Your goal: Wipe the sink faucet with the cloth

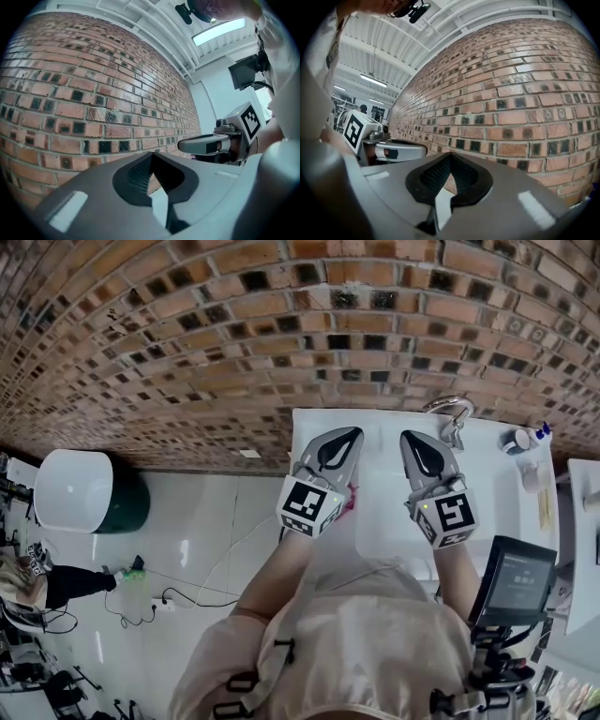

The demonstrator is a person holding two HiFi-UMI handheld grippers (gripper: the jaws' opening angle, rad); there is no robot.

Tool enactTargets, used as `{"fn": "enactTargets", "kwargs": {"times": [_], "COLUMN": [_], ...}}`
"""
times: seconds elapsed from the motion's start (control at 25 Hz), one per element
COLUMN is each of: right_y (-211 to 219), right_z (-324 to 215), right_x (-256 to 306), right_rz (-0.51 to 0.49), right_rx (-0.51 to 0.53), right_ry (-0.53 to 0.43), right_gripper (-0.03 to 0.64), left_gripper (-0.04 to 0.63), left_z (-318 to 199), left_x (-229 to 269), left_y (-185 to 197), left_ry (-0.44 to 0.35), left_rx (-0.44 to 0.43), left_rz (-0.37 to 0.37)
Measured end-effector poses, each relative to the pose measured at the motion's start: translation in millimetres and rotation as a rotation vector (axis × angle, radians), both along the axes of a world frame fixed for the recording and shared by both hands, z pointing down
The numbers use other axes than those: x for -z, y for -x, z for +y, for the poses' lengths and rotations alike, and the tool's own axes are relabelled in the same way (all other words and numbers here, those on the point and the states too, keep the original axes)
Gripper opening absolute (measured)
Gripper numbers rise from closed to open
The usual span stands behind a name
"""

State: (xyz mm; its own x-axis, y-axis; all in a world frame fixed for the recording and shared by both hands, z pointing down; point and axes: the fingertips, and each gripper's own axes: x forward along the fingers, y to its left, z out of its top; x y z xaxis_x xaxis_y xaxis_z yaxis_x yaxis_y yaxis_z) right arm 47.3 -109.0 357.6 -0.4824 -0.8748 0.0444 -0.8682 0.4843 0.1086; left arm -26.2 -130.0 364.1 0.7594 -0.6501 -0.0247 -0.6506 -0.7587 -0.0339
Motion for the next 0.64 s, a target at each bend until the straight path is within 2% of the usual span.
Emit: {"fn": "enactTargets", "kwargs": {"times": [0.64], "right_y": [7.6], "right_z": [-5.3], "right_x": [-4.8], "right_rz": [-0.001], "right_rx": [0.008], "right_ry": [0.031], "right_gripper": [-0.011], "left_gripper": [0.002], "left_z": [-0.1], "left_x": [-3.1], "left_y": [3.1], "left_ry": [-0.002], "left_rx": [-0.012], "left_rz": [-0.002]}}
